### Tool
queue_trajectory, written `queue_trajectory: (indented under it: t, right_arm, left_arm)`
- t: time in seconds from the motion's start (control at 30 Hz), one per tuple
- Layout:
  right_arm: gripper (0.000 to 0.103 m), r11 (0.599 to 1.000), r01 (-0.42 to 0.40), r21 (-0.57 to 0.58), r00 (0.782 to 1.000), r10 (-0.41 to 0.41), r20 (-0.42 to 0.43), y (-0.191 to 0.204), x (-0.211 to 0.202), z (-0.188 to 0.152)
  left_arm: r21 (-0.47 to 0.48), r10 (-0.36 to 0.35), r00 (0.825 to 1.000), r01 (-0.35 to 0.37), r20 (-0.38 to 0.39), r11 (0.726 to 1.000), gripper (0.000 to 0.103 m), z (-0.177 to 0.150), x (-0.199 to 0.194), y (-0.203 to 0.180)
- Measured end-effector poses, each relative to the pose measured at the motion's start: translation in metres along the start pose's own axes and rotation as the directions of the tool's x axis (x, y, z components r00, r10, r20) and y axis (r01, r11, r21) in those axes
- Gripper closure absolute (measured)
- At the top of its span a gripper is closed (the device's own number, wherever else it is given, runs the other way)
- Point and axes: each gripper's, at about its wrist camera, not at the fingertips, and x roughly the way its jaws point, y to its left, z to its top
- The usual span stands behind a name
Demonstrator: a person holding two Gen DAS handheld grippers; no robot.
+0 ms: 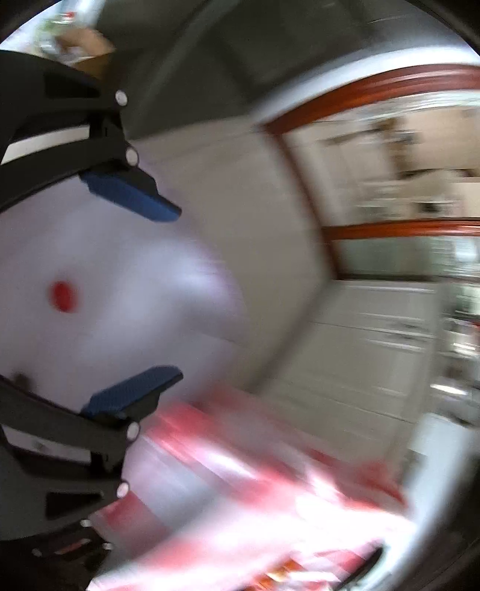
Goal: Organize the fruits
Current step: 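Move both open tools back over the fruit cluster on the table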
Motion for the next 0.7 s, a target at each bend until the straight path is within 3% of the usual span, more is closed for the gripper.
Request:
queue_trajectory:
  t: [0.03, 0.07, 0.1, 0.17, 0.2, 0.27, 0.33, 0.37, 0.43, 0.6, 0.67, 0.7]
  right_arm:
    - [0.021, 0.999, 0.015, 0.035, 0.997, -0.017, 0.078, -0.01, -0.029, -0.001]
    - [0.02, 0.998, 0.033, 0.059, 0.989, -0.041, 0.14, -0.007, -0.047, 0.009]
    - [0.015, 0.994, 0.062, 0.093, 0.967, -0.082, 0.24, -0.016, -0.08, 0.003]
    - [0.015, 0.982, 0.114, 0.147, 0.912, -0.163, 0.377, -0.048, -0.128, -0.013]
    - [0.015, 0.97, 0.153, 0.187, 0.869, -0.223, 0.443, -0.058, -0.155, -0.027]
    - [0.014, 0.937, 0.21, 0.279, 0.784, -0.332, 0.524, -0.084, -0.201, -0.059]
    - [0.01, 0.888, 0.246, 0.389, 0.719, -0.436, 0.541, -0.117, -0.24, -0.103]
    - [0.004, 0.862, 0.26, 0.436, 0.707, -0.477, 0.522, -0.125, -0.243, -0.111]
    - [0.004, 0.789, 0.289, 0.542, 0.698, -0.561, 0.445, -0.163, -0.253, -0.144]
    - [0.004, 0.587, 0.262, 0.766, 0.67, -0.682, 0.294, -0.242, -0.251, -0.219]
    - [0.004, 0.469, 0.255, 0.846, 0.688, -0.702, 0.181, -0.301, -0.242, -0.258]
    - [0.004, 0.385, 0.271, 0.882, 0.693, -0.714, 0.099, -0.332, -0.24, -0.273]
  left_arm:
    - [0.02, 0.004, 0.995, -0.006, 0.097, 1.0, 0.001, 0.018, -0.015, -0.016]
    - [0.048, 0.002, 0.975, -0.013, 0.221, 0.999, 0.001, 0.032, -0.041, -0.031]
    - [0.075, -0.01, 0.956, -0.012, 0.293, 0.997, 0.001, 0.04, -0.056, -0.046]
    - [0.14, -0.058, 0.914, 0.002, 0.402, 0.99, 0.001, 0.055, -0.086, -0.084]
    - [0.184, -0.102, 0.889, 0.02, 0.446, 0.983, 0.001, 0.061, -0.101, -0.114]
    - [0.24, -0.176, 0.872, 0.07, 0.458, 0.968, 0.001, 0.073, -0.111, -0.152]
    - [0.315, -0.307, 0.876, 0.191, 0.372, 0.93, 0.001, 0.08, -0.112, -0.207]
    - [0.332, -0.356, 0.875, 0.246, 0.329, 0.911, 0.001, 0.084, -0.109, -0.224]
    - [0.359, -0.453, 0.86, 0.356, 0.234, 0.863, 0.001, 0.083, -0.094, -0.27]
    - [0.441, -0.527, 0.846, 0.444, 0.081, 0.78, 0.001, 0.074, -0.034, -0.42]
    - [0.459, -0.531, 0.847, 0.461, 0.029, 0.76, 0.001, 0.063, -0.01, -0.472]
    - [0.466, -0.524, 0.852, 0.455, 0.021, 0.759, 0.001, 0.062, 0.008, -0.504]
